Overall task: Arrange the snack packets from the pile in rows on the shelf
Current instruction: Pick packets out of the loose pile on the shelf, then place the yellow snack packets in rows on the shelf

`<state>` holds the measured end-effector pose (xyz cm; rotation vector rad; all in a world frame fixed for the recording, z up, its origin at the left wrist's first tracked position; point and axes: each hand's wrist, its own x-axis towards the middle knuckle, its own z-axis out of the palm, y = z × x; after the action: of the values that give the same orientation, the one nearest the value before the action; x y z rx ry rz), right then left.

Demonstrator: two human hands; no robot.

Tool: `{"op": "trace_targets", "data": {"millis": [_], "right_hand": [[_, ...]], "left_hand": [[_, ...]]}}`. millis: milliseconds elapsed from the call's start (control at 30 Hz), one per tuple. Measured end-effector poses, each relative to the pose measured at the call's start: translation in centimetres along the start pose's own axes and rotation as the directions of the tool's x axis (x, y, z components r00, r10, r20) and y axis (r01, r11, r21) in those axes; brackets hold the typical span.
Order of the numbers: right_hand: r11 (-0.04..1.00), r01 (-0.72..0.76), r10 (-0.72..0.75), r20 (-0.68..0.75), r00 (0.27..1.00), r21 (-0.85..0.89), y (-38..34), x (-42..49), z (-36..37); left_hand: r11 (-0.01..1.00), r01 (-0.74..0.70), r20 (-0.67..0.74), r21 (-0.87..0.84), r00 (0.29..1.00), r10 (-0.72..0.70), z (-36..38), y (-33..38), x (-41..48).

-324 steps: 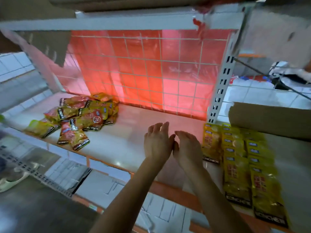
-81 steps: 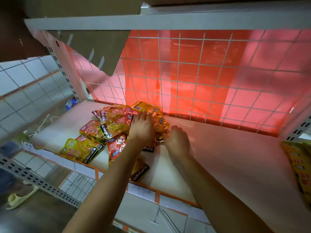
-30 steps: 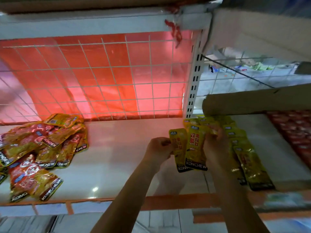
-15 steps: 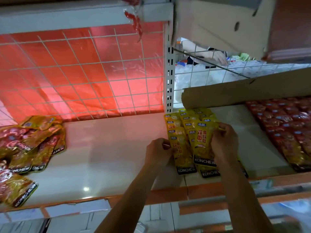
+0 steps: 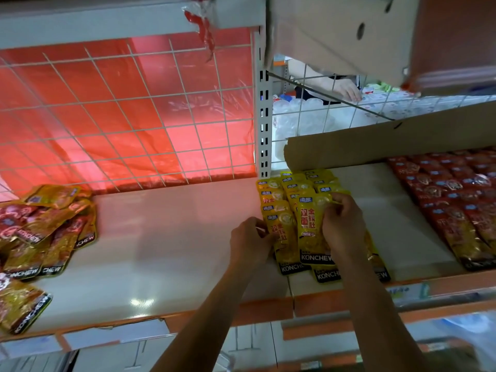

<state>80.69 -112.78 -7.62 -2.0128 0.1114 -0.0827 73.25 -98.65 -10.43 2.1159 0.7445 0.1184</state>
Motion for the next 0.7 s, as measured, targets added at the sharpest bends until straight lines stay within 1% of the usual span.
{"op": "trace_targets", "data": {"millis": [67, 133, 167, 200, 267, 333, 367, 433, 533, 700], "right_hand": [[1.000, 0.019, -0.019, 0.016, 1.000, -0.001, 0.0, -0.1, 0.1], [0.999, 0.034, -0.033, 0.029, 0.999, -0.007, 0.0, -0.3, 0.4], [0.999, 0.040, -0.040, 0.040, 0.998, -0.008, -0.1, -0.4, 0.5], [0.999, 0.048, -0.048, 0.058, 0.997, -0.002, -0.1, -0.6, 0.8], [0.997, 0.071, -0.071, 0.104, 0.992, 0.006, -0.1, -0.9, 1.2], [0.995, 0.098, -0.097, 0.147, 0.984, -0.004, -0.1, -1.2, 1.6], [0.993, 0.114, -0.111, 0.167, 0.980, -0.011, -0.2, -1.3, 1.6], [0.989, 0.146, -0.139, 0.190, 0.972, -0.023, -0.3, -1.6, 1.6], [0.968, 0.233, -0.218, 0.146, 0.965, -0.092, -0.3, -1.8, 1.4], [0.898, 0.373, -0.369, 0.061, 0.927, -0.233, 1.1, -1.7, 1.0]], "left_hand": [[0.997, -0.024, -0.037, 0.067, 0.999, 0.026, 0.0, 0.2, -0.2], [0.986, -0.095, -0.120, 0.134, 0.987, 0.111, 0.0, 0.5, -0.5], [0.983, -0.140, -0.154, 0.117, 0.976, 0.157, 0.0, 0.7, -0.7], [0.982, -0.176, -0.166, 0.062, 0.969, 0.184, 0.0, 1.0, -0.7], [0.973, -0.193, -0.110, -0.125, 0.978, 0.180, 0.1, 1.6, -0.7], [0.944, -0.112, 0.003, -0.311, 0.993, 0.119, 0.1, 2.0, -0.6], [0.927, -0.063, 0.047, -0.369, 0.995, 0.086, 0.2, 1.9, -0.4], [0.911, -0.011, 0.095, -0.411, 0.994, 0.055, 0.1, 1.3, -0.3], [0.911, 0.031, 0.117, -0.411, 0.993, 0.020, -0.1, 0.0, -0.5], [0.975, 0.012, 0.087, -0.221, 0.996, 0.007, -0.3, -1.4, -1.2]]}}
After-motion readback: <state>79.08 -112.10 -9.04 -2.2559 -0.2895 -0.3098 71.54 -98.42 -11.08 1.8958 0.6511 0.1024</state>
